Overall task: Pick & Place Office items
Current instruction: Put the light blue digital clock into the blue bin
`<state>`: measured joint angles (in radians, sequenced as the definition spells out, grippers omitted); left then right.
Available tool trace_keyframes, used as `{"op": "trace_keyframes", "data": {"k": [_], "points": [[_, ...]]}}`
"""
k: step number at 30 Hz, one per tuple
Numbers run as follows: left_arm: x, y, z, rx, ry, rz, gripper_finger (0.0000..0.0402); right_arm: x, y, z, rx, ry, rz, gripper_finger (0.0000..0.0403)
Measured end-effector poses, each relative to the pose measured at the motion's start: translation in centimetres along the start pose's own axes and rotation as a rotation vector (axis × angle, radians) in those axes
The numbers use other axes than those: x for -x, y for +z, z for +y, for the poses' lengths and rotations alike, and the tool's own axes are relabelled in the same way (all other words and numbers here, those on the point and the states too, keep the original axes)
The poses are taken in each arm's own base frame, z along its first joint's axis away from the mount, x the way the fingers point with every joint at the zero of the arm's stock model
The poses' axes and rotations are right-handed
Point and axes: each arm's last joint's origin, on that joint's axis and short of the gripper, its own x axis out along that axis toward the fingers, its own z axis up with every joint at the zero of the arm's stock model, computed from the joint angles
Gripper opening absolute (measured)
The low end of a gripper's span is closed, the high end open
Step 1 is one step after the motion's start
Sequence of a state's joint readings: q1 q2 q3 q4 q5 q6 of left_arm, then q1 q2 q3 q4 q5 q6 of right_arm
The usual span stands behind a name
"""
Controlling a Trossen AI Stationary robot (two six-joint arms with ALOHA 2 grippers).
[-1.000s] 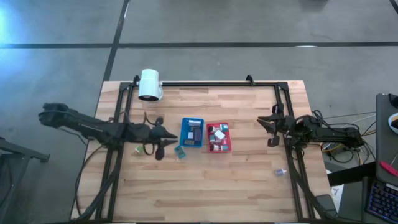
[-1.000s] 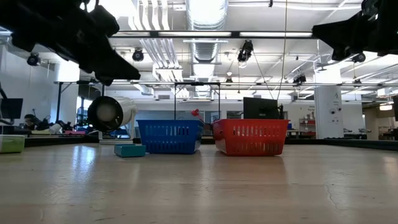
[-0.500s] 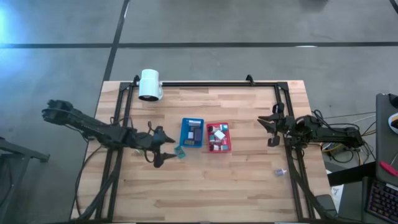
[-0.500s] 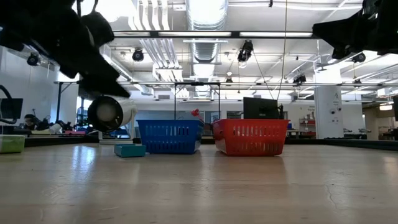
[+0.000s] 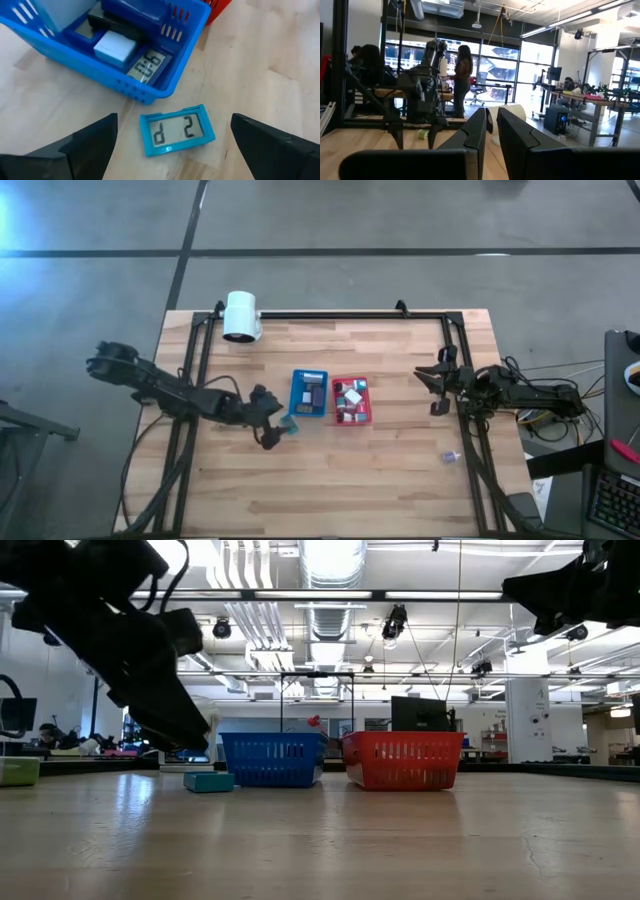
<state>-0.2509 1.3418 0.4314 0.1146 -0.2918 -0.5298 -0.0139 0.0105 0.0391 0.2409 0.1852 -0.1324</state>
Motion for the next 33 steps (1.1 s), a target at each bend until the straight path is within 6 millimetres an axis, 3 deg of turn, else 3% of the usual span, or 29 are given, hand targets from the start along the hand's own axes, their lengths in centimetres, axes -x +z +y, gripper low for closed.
{"op": "trace_keyframes", "data": {"k": [9,15,26,33], "points": [[-2.5,1.7,-1.6,-0.014,0.157,0.205,0.0388,0.0,-0.1,0.0,0.008,0.001,0.011,0.0043],[-3.4,2.5,-1.8,0.03,0.179,0.214,0.0388,0.0,-0.1,0.0,0.009,0.002,0.014,0.0043],[-3.4,2.3,-1.9,0.076,0.151,0.245,0.0388,0.0,-0.1,0.0,0.011,0.002,0.01,0.0043],[-4.5,1.4,-1.9,0.063,0.162,0.28,0.0388,0.0,-0.1,0.0,0.009,0.002,0.01,0.0043]]}}
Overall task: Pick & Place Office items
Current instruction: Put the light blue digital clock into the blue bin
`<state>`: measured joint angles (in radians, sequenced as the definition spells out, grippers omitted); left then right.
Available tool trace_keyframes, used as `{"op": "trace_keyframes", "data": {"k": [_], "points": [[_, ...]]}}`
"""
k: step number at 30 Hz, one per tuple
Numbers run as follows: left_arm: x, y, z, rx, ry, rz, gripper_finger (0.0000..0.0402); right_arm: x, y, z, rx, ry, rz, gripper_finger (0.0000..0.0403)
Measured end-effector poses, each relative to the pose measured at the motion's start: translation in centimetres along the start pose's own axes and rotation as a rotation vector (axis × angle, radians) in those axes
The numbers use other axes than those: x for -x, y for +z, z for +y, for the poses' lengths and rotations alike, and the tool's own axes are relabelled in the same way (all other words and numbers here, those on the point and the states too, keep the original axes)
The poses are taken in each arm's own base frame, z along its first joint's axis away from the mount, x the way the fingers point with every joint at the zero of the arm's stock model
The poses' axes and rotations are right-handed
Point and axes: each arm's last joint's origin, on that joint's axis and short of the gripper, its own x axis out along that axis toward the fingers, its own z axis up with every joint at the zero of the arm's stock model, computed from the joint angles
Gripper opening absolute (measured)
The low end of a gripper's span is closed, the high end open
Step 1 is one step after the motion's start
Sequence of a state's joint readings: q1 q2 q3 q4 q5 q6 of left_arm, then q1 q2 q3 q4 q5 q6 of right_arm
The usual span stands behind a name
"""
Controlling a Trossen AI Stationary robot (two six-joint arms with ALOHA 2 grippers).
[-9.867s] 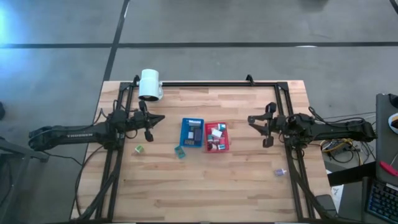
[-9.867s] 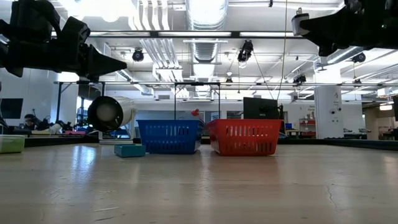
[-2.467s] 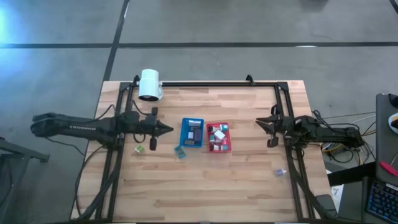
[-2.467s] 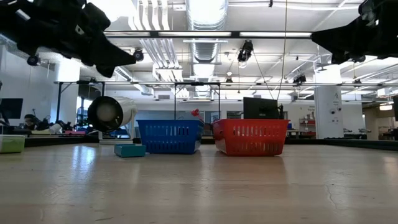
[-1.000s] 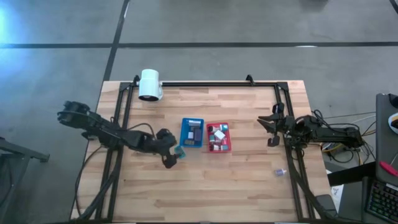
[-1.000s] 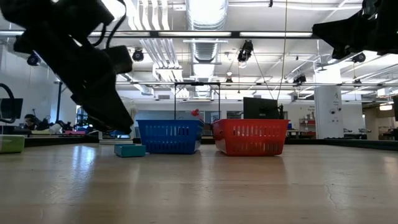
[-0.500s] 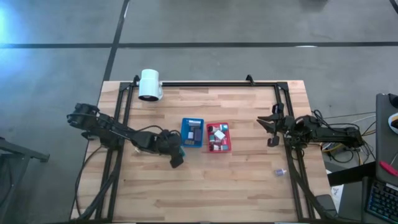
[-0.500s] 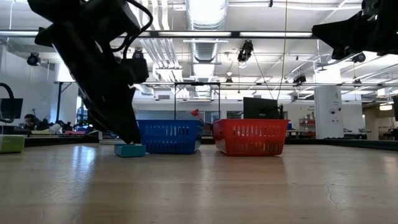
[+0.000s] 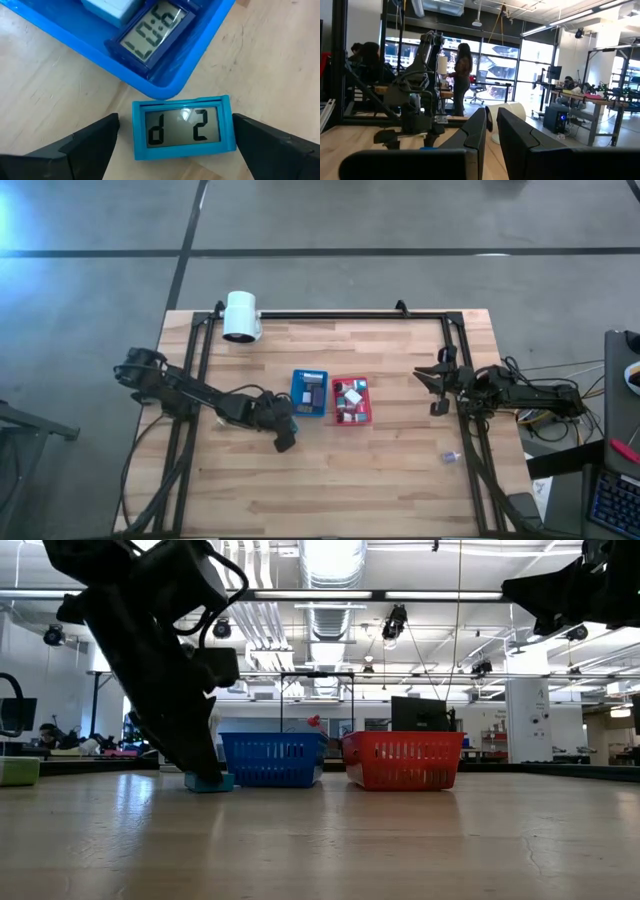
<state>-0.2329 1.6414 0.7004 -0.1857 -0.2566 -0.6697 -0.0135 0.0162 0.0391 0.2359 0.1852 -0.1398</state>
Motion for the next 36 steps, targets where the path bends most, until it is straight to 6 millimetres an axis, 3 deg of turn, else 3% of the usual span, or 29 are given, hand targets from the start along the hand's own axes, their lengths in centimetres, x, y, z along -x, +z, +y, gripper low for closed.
{"op": "trace_keyframes", "data": {"k": [13,20,24,30,36], "points": [[-0.4,-0.2,0.0,-0.04,0.02,0.007,0.038,0.0,0.0,0.0,0.0,0.0,0.0,0.0043],[-0.4,-0.3,0.1,-0.053,0.016,0.026,0.0285,0.0,0.0,0.0,-0.005,0.0,0.0,0.0043],[-0.3,-0.4,0.1,-0.082,0.007,0.039,0.0283,0.0,0.0,0.0,-0.006,0.0,0.0,0.0043],[1.4,-0.8,0.0,-0.124,-0.042,0.088,0.0283,0.0,0.0,0.0,-0.008,0.001,0.005,0.0043],[4.5,-1.2,-0.3,-0.157,-0.103,0.07,0.0283,0.0,-0.2,0.0,-0.005,0.002,0.023,0.0043]]}}
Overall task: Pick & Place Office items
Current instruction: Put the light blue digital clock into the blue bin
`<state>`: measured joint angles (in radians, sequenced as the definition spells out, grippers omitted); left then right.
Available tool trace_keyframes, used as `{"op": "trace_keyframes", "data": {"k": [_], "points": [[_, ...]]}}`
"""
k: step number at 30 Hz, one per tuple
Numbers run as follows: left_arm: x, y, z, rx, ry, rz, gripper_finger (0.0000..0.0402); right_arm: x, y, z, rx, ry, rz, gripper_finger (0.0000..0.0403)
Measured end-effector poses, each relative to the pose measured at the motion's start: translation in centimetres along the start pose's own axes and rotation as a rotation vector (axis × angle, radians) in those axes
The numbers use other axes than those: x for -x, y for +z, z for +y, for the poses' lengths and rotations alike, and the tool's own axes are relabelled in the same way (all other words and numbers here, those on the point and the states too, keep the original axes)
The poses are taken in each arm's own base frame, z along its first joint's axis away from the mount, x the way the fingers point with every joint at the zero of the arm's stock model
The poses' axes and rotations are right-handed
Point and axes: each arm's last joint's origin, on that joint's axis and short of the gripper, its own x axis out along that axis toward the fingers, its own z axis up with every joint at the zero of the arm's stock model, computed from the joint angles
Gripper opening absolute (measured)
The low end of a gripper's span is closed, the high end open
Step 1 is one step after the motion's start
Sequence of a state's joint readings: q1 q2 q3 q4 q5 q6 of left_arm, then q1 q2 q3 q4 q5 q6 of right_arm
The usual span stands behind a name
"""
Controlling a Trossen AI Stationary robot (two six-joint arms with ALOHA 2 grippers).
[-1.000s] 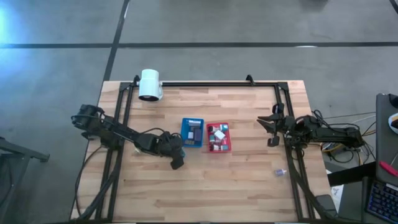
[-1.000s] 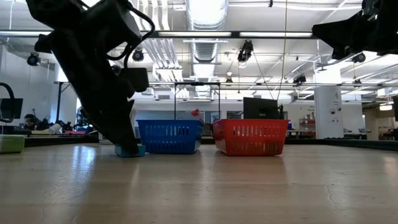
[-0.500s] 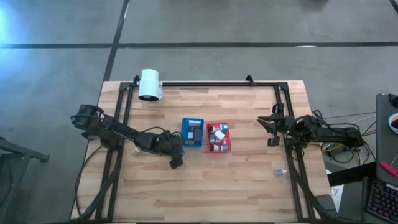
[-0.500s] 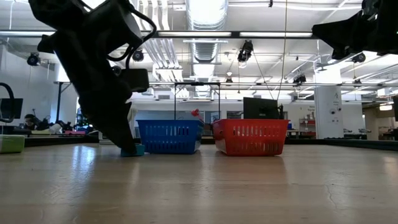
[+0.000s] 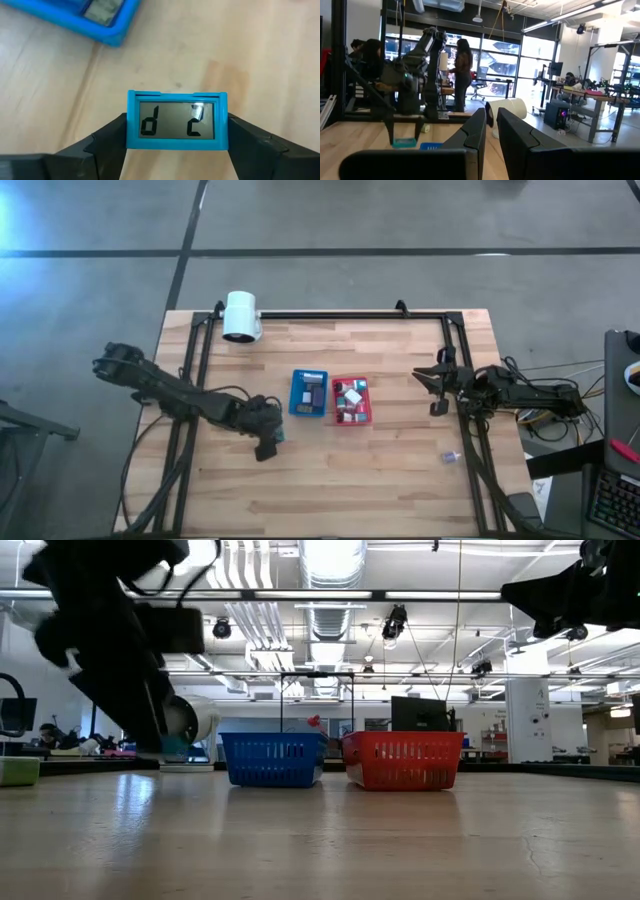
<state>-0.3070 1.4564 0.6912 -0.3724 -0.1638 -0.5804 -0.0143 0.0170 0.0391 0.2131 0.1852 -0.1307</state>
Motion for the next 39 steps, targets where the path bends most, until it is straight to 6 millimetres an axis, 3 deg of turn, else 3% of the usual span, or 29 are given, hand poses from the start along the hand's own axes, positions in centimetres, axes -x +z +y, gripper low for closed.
{"op": "trace_keyframes", "data": {"k": [7,13,20,26,33,39], "points": [[3.9,-0.4,0.5,-0.07,-0.059,-0.157,0.0283,0.0,0.0,0.0,0.0,0.0,0.0,0.0043],[7.9,0.0,1.6,-0.159,-0.111,-0.399,0.0283,0.0,0.0,0.0,0.0,0.001,0.001,0.0043],[12.7,0.2,3.5,-0.327,-0.113,-0.696,0.0283,0.0,0.0,0.0,0.0,0.0,-0.002,0.0043],[16.2,-0.9,5.4,-0.382,-0.079,-0.887,0.0283,0.0,0.0,0.0,-0.001,0.0,-0.002,0.0043],[16.9,-3.7,7.1,-0.426,-0.072,-1.017,0.0283,0.0,0.0,0.0,0.0,0.001,-0.001,0.0043],[15.9,-6.1,8.3,-0.432,-0.072,-1.17,0.0283,0.0,0.0,0.0,0.001,0.001,0.0,0.0043]]}}
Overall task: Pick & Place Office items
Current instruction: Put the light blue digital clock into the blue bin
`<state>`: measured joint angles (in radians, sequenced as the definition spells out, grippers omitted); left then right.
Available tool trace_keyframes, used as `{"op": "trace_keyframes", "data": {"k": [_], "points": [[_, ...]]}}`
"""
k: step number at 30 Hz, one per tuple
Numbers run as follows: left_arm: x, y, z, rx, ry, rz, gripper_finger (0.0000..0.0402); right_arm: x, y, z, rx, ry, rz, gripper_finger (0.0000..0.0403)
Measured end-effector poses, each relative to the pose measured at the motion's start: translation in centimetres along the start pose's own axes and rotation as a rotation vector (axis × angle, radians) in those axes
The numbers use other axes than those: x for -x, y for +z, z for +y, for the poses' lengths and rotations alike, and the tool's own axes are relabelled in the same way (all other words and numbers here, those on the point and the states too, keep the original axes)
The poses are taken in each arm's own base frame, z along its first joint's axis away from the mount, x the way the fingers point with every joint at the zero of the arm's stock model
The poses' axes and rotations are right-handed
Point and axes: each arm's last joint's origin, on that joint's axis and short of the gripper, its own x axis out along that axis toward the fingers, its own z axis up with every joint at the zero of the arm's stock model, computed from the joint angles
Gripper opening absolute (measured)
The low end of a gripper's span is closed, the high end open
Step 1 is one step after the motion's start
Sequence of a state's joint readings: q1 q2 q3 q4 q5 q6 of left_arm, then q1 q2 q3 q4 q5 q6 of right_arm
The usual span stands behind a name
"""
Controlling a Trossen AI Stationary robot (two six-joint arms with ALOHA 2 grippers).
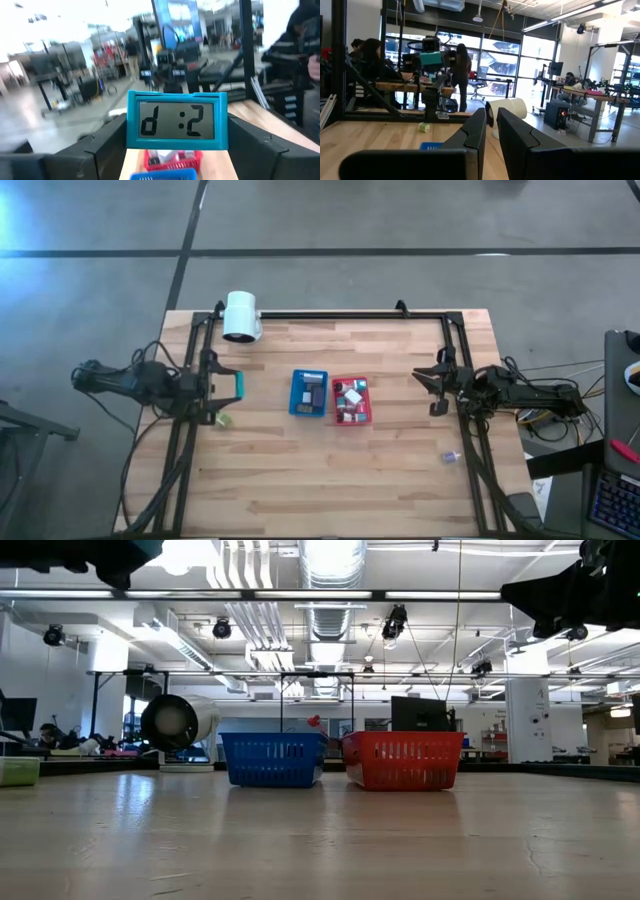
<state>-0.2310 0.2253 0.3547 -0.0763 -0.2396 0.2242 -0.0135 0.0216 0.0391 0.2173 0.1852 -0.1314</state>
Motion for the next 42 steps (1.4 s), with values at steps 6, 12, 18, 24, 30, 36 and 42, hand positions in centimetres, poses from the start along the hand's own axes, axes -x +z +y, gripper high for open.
{"op": "trace_keyframes", "data": {"k": [6,12,18,24,30,36,42], "points": [[0.5,-2.5,-0.3,-0.065,0.075,-0.101,0.0283,0.0,-0.1,0.0,0.008,0.0,0.002,0.0043],[0.6,-3.8,-0.3,-0.12,0.111,-0.149,0.0283,0.0,-0.1,0.0,0.03,-0.001,0.001,0.0043],[0.6,-4.6,-0.6,-0.125,0.034,-0.11,0.0283,0.0,-0.1,0.0,0.011,-0.001,0.001,0.0043],[0.7,-5.4,-0.5,-0.105,0.053,-0.046,0.0283,0.0,-0.1,0.0,-0.009,-0.001,0.005,0.0043],[0.5,-6.7,-0.4,-0.097,0.064,-0.004,0.0283,-0.2,-0.3,0.1,-0.012,0.003,0.025,0.0043],[0.2,-8.2,-0.4,-0.108,0.084,0.044,0.0283,-0.3,-0.6,0.1,0.015,0.005,0.051,0.0043],[0.1,-9.2,-0.2,-0.119,0.085,0.062,0.0283,-0.4,-0.7,0.0,0.032,-0.05,0.065,0.0043]]}}
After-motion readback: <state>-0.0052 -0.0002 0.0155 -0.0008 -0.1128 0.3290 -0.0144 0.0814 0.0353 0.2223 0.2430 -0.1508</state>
